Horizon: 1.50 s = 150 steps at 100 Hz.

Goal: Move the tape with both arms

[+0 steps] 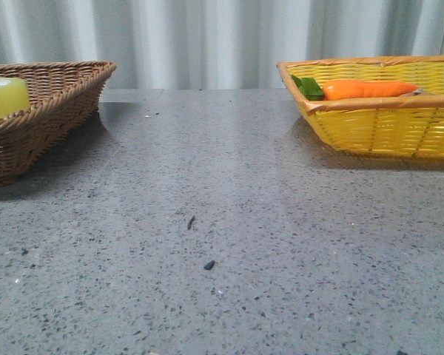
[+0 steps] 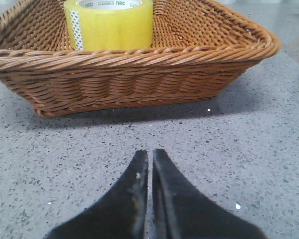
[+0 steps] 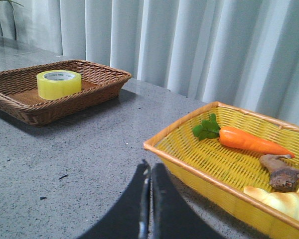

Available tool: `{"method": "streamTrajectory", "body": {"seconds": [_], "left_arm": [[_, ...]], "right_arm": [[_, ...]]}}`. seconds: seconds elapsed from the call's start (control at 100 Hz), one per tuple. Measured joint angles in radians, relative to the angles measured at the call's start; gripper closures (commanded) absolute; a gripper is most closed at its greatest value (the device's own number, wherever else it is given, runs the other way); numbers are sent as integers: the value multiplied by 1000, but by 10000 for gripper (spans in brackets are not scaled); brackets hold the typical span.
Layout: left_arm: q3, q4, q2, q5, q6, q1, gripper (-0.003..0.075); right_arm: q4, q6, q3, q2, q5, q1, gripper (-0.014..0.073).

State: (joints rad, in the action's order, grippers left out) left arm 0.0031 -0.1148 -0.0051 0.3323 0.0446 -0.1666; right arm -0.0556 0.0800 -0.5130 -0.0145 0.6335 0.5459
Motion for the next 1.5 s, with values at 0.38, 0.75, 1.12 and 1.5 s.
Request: {"method": "streamTrajectory", "body": {"seconds": [0.38, 0.75, 1.12, 1.5], "left_arm": [[0, 0, 0, 0, 0, 0, 741], [0, -2, 0, 0, 0, 0, 741], [0, -2, 0, 0, 0, 0, 741], [0, -3, 0, 0, 0, 0, 741]], "right_arm": [[0, 0, 26, 0, -2, 0, 656], [42, 0, 382, 0, -293, -326, 656], [46, 0, 525, 0, -309, -511, 656], [46, 0, 525, 0, -309, -511, 656]]}}
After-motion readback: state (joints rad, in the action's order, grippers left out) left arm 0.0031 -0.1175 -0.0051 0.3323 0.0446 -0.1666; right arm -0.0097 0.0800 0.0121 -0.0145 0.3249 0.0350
